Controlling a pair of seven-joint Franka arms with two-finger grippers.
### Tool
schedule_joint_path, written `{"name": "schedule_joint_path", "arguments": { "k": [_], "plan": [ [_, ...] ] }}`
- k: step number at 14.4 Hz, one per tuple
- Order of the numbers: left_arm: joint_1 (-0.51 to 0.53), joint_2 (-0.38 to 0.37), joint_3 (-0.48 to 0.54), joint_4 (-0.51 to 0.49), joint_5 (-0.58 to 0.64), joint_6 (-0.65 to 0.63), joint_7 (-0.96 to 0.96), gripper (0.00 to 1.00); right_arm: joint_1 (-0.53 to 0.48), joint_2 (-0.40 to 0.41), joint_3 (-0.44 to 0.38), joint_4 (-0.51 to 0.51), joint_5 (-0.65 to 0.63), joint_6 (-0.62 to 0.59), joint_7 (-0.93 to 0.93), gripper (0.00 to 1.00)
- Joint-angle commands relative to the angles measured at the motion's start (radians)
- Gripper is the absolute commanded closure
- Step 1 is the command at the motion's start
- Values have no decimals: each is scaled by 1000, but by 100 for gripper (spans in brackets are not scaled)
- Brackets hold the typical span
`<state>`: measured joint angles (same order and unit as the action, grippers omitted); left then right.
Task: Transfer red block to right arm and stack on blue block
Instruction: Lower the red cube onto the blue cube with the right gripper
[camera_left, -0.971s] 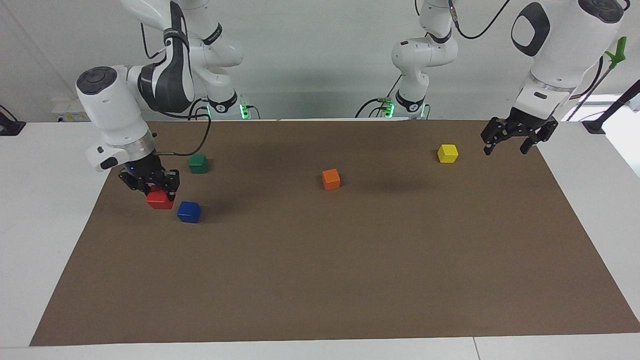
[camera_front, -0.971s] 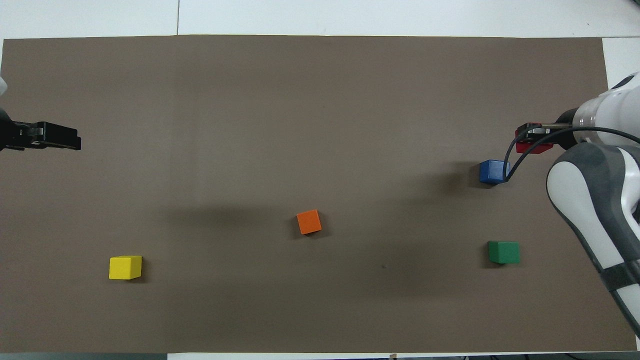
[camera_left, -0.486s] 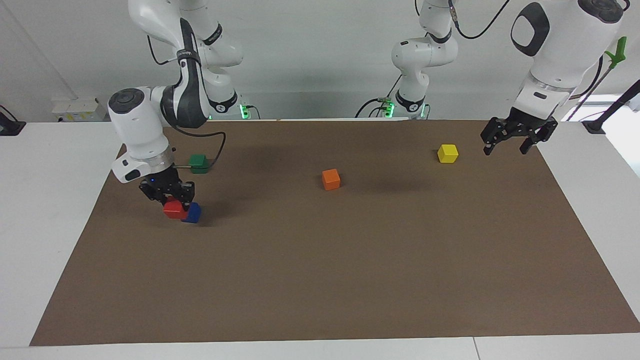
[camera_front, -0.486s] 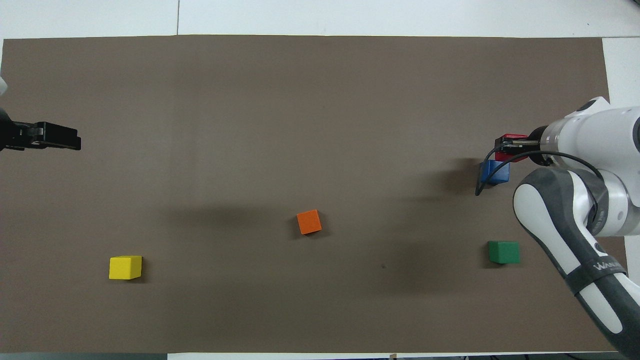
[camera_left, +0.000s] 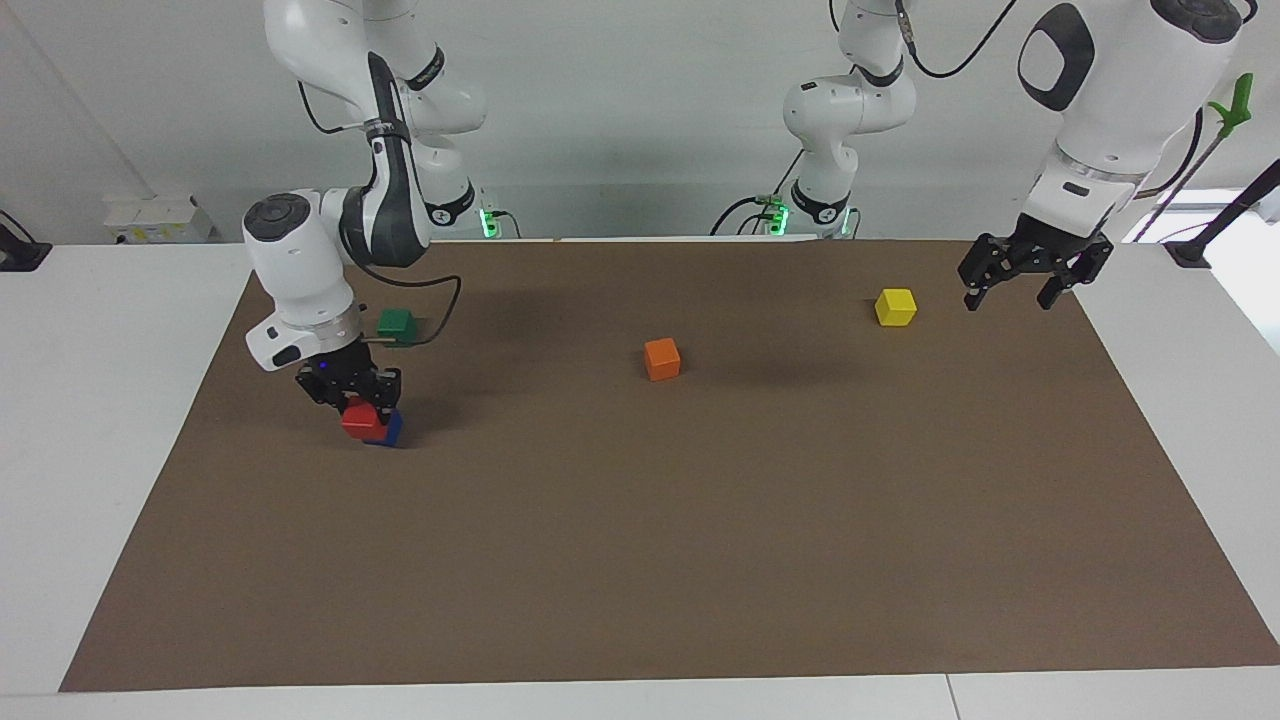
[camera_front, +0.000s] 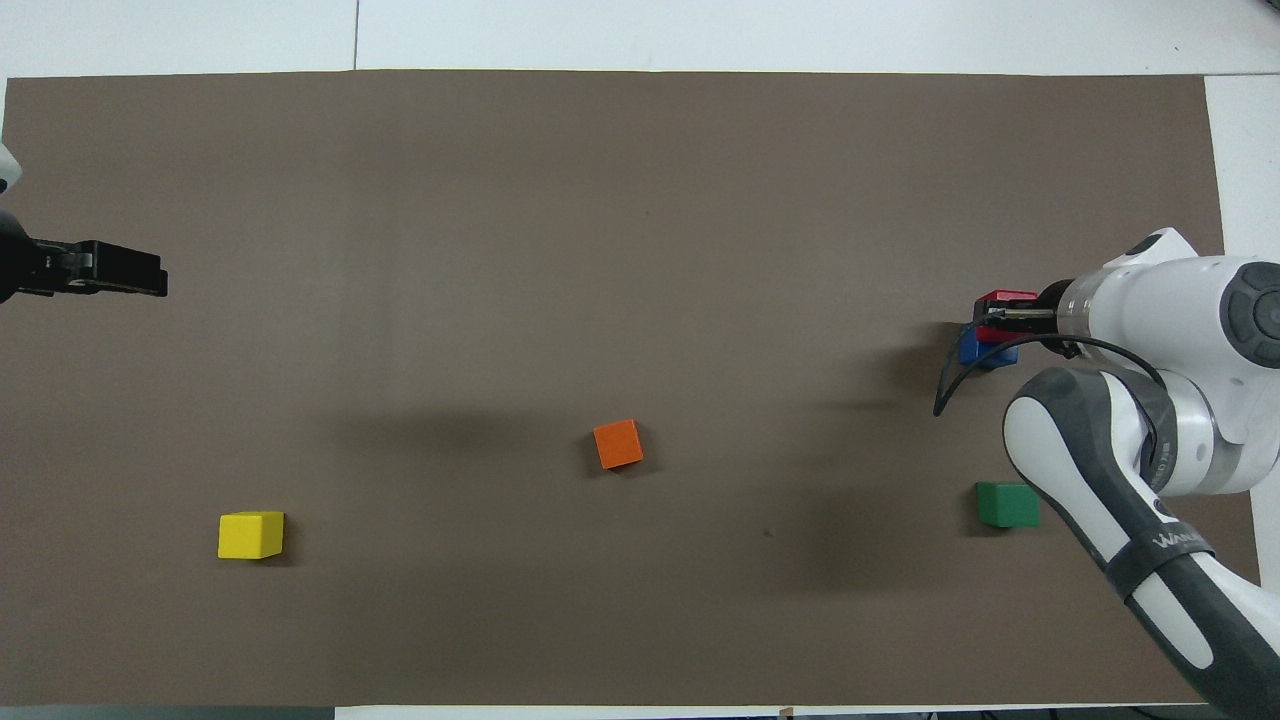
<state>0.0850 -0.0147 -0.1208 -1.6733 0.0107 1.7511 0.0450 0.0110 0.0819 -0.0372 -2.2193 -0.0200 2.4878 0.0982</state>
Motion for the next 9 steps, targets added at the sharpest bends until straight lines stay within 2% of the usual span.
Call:
{"name": "schedule_joint_path", "arguments": {
  "k": [1,4,6,7,9],
  "plan": [
    [-4,-11,1,-8,22,11,6,0,4,-30,0,-56,-25,43,37,100],
    [-42,-16,13,-11,22,10,7,0,4,-30,0,-57,-25,40,38,100],
    [-97,-14,70,-5,20,7,7,0,4,-31,2,-59,-25,37,63,100],
    [-126,-13,104,-2,18,5,9,0,4,-33,2,-62,-25,36,73,96],
    [-119,1,109,35,14,-13,10,0,4,-33,0,-65,-25,37,78,28]
  ]
}}
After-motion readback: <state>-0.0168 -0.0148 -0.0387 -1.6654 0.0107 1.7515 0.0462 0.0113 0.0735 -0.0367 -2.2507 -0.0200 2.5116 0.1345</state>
